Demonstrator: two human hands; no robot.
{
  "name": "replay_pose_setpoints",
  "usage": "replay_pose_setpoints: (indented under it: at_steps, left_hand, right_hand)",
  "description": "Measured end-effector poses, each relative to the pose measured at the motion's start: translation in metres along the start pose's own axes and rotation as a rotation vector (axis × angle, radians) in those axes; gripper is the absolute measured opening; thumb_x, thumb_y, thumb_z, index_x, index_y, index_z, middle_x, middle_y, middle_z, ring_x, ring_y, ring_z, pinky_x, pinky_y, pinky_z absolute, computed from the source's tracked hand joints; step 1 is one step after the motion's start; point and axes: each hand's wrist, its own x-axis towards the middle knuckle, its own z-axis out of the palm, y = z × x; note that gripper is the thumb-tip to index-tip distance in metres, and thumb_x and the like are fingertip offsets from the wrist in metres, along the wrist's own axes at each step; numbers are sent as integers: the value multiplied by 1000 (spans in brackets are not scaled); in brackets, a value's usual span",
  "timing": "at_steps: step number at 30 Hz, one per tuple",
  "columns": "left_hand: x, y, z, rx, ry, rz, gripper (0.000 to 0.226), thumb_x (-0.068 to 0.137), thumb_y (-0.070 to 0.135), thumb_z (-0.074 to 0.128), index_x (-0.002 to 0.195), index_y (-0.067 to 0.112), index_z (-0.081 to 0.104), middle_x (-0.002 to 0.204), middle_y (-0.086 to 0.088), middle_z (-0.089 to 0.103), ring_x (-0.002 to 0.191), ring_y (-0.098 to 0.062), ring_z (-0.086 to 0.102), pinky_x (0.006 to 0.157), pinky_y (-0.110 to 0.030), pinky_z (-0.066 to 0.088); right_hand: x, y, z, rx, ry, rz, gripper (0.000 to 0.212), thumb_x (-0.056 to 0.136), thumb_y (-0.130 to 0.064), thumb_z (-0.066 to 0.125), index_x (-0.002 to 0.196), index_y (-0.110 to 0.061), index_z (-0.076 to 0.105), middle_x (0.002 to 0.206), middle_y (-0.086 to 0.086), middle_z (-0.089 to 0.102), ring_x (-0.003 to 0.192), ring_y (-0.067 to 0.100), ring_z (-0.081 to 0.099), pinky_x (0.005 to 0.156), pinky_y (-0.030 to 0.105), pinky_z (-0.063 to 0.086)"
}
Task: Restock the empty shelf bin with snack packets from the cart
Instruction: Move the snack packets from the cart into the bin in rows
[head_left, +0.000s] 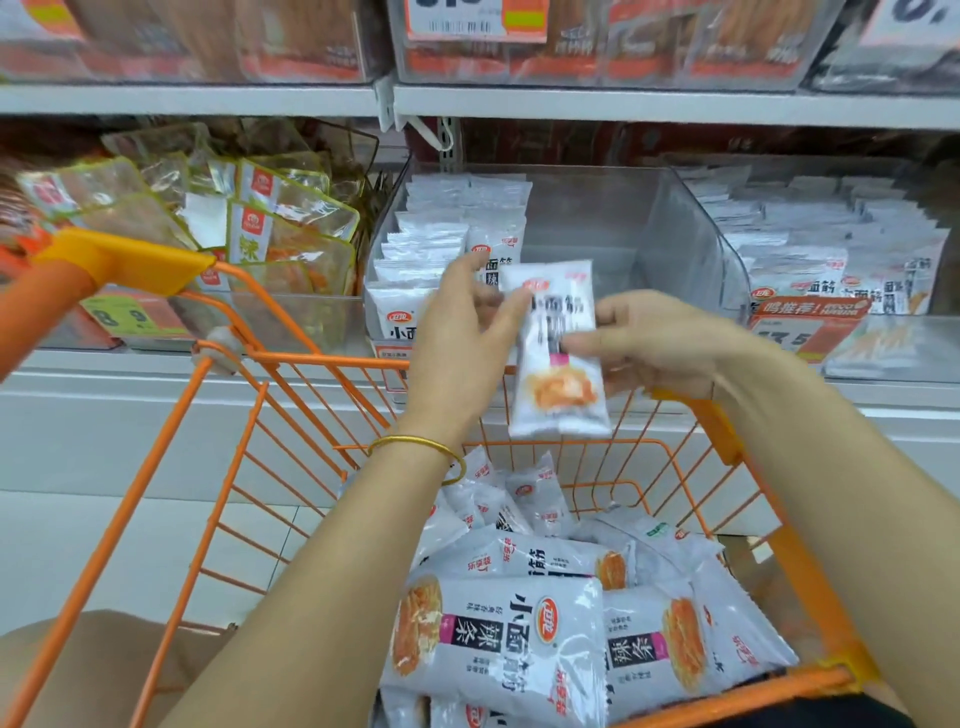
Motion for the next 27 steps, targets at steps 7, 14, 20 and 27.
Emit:
replay_pose_setpoints:
  at_steps: [7, 14, 20, 27]
  left_hand:
    - [2, -49, -8, 750, 47, 297, 47, 89, 29, 49, 134, 14, 48, 152, -18, 26, 143, -35, 16, 114, -53, 12]
    - [3, -58, -4, 839, 24, 374, 44, 90, 32, 32, 125, 23, 56, 151, -23, 24, 142, -38, 16, 112, -60, 15]
    - [3, -57, -4, 861, 33, 374, 45, 90, 34, 30, 123, 23, 58, 152, -22, 24, 142, -37, 16, 113, -59, 15]
    - [3, -56, -5, 884, 32, 364, 48, 90, 36, 27, 125, 23, 57, 152, -21, 23, 143, -36, 15, 114, -57, 13]
  right_hand:
    - [72, -32, -14, 143, 345, -17, 9, 87, -8, 64, 85, -16, 61, 76, 1, 69, 55, 10, 67, 60, 28, 56]
    - [130, -11, 12, -195, 447, 74, 24, 78, 0, 73, 100, -5, 63, 102, 12, 69, 92, 29, 68, 77, 46, 58]
    - [152, -3, 17, -255, 547, 48, 36, 72, -8, 79, 104, -2, 62, 105, 14, 68, 99, 30, 66, 83, 46, 56]
    - [148, -4, 23, -276, 499, 57, 23, 76, -9, 77, 78, -7, 54, 104, 14, 67, 98, 29, 66, 84, 44, 56]
